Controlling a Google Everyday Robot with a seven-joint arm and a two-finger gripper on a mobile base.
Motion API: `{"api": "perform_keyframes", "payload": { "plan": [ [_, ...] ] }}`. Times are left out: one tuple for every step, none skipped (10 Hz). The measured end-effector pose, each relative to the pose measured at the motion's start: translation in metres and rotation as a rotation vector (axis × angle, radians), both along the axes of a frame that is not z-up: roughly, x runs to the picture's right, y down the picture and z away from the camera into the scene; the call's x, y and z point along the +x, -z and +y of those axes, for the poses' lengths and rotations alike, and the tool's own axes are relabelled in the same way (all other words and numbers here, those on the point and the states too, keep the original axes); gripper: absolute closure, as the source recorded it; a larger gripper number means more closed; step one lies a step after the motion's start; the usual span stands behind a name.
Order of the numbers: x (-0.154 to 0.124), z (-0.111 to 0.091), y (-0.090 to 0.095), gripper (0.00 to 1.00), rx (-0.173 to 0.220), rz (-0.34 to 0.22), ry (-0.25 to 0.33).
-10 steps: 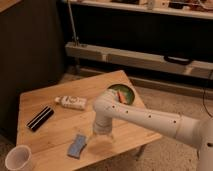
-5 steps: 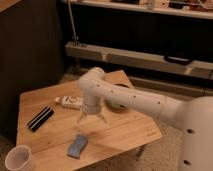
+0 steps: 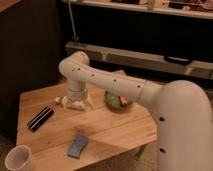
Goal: Place the eraser on the white sponge
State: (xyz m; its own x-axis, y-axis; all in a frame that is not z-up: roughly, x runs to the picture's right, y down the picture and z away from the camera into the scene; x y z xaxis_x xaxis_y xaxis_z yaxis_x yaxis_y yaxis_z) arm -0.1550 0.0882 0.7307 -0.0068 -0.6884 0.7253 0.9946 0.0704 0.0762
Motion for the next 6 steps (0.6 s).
{"api": "perform_keyframes", "payload": {
  "plan": [
    [-0.010, -0.001, 0.002, 0.20, 0.015, -0.002, -0.023],
    [-0.023, -0.002, 0.004, 0.20, 0.035, -0.007, -0.053],
    [-0.030, -0.002, 0.003, 0.20, 0.049, -0.008, -0.075],
    [-0.045, -0.002, 0.003, 0.20, 0.071, -0.013, -0.122],
    [-0.058, -0.003, 0.003, 0.20, 0.086, -0.029, -0.166],
    [-0.073, -0.005, -0.001, 0.20, 0.101, -0.045, -0.208]
  ]
}}
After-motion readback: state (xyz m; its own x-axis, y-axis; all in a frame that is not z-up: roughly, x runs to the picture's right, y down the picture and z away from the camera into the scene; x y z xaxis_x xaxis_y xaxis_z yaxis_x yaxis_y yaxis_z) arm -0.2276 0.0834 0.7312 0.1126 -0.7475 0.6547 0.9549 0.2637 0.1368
